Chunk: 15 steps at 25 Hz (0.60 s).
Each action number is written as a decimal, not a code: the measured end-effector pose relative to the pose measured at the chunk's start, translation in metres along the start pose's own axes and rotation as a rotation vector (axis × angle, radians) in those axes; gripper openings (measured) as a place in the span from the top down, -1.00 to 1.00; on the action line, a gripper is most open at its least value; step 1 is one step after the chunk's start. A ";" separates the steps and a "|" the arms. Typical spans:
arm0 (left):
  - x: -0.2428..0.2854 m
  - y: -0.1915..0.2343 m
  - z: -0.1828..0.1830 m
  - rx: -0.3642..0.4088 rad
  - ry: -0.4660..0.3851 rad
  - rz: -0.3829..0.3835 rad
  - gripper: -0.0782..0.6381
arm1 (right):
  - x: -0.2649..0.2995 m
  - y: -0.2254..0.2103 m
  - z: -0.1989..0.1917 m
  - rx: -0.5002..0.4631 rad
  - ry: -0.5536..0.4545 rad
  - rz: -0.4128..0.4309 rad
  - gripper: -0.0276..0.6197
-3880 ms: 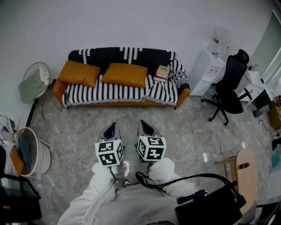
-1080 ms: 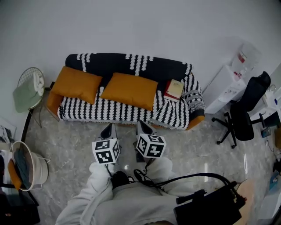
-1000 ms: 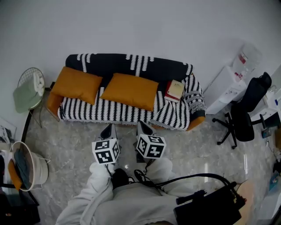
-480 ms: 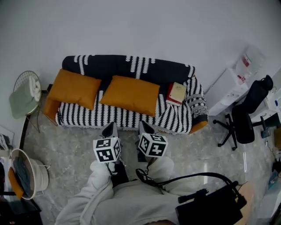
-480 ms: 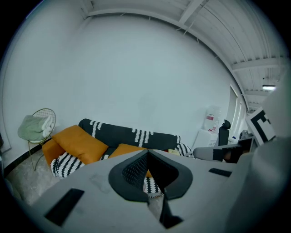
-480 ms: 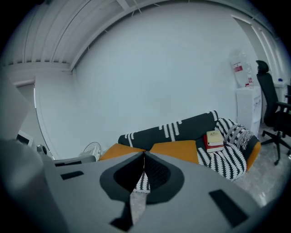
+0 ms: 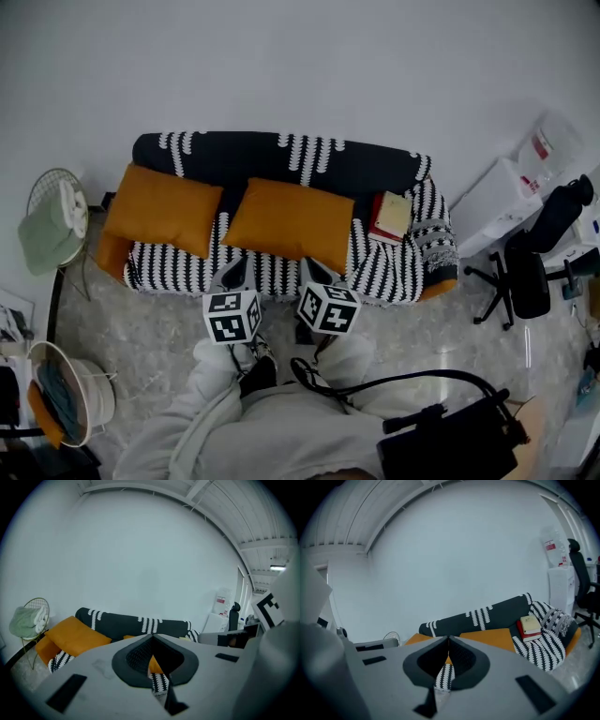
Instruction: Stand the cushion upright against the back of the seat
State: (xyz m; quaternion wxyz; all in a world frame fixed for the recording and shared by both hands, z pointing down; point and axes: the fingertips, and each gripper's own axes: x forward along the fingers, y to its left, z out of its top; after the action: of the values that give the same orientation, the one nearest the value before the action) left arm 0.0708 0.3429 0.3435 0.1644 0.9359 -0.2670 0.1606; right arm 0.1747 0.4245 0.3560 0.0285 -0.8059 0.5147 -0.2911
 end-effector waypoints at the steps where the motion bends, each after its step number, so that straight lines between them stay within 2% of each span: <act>1: 0.001 0.004 0.005 0.003 0.004 -0.002 0.79 | 0.003 0.006 0.003 0.002 0.000 0.003 0.73; 15: 0.072 0.060 0.056 -0.009 -0.016 -0.059 0.79 | 0.087 0.031 0.047 -0.005 -0.002 -0.034 0.72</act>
State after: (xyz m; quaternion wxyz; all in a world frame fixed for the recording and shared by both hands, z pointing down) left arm 0.1076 0.2400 0.3352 0.1712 0.9438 -0.2415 0.1471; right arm 0.1992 0.3242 0.3448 0.0221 -0.8150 0.5015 -0.2895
